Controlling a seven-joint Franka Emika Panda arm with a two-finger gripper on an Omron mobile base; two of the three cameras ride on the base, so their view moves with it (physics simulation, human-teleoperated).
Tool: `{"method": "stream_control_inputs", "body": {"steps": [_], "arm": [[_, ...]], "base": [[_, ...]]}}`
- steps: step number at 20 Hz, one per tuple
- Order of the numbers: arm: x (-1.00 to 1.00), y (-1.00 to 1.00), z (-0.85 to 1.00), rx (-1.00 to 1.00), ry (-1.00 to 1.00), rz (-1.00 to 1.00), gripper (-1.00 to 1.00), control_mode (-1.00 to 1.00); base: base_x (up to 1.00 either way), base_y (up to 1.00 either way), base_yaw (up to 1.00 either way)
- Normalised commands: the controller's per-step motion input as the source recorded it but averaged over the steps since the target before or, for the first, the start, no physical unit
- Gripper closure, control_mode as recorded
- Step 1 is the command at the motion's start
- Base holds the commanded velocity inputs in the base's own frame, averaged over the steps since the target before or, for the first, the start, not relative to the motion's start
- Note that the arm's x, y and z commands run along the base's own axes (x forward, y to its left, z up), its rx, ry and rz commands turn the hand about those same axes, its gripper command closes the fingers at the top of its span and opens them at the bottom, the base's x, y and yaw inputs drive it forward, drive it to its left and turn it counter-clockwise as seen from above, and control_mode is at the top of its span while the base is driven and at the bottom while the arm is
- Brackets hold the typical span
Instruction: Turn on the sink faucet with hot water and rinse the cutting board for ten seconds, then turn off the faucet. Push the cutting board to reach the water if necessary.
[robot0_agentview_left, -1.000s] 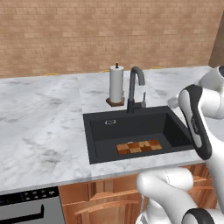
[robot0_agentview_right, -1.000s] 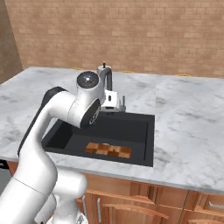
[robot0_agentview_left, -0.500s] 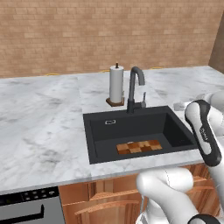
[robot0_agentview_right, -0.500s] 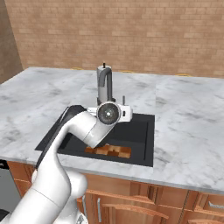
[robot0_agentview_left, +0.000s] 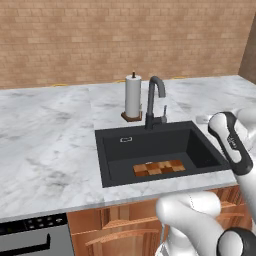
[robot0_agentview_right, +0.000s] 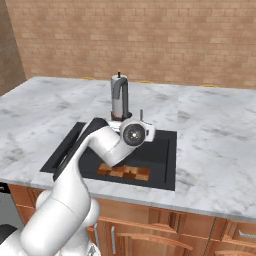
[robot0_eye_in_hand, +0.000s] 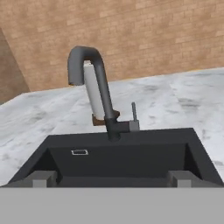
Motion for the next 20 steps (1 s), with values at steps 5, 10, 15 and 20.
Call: {"method": "stream_control_inputs", "body": {"steps": [5,10,15,20], "arm": [[0.36,-0.11,-0.26,0.10,-0.01,0.00,-1.00,-1.00],[0.33,-0.09,-0.24,0.09,-0.03,0.00,-1.00,-1.00],[0.37,-0.03,-0.21,0.07,-0.02,0.00,-1.00,-1.00],[0.35,0.00,-0.18,0.06,0.00,0.00,-1.00,-1.00]], "base": [[0.00,0.00,0.00],[0.00,0.00,0.00],[0.00,0.00,0.00],[0.00,0.00,0.00]]}}
